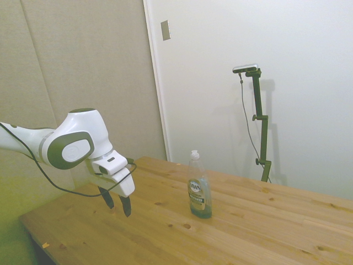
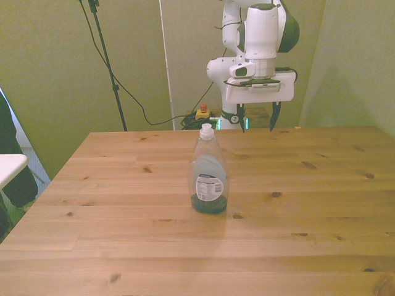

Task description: Knock down the dish soap

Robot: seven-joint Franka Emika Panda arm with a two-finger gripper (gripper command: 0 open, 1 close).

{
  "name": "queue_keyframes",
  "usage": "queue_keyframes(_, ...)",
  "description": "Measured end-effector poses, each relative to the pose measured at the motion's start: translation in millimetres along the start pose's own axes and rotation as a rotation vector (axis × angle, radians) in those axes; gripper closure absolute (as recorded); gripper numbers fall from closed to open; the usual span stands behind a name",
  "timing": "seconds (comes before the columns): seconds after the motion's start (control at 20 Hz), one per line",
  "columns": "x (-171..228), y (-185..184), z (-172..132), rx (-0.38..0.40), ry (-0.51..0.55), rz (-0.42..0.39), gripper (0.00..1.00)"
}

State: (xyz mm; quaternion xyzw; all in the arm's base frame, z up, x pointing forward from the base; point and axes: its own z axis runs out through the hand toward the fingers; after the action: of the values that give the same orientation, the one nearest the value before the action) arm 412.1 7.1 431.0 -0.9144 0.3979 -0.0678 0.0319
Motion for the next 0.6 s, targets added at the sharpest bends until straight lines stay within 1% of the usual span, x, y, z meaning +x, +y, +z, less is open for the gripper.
queue_keyframes(0.15,0.8,-0.3,-0.2,0.0,0.002,0.001,0.0)
queue_keyframes(0.2,2.6,-0.4,-1.6,0.003,0.006,0.005,1.0)
queue_keyframes(0.45,33.1,-2.2,-15.7,0.025,0.035,0.054,1.0)
queue_keyframes(0.6,56.0,-4.3,-21.5,0.02,0.06,0.081,1.0)
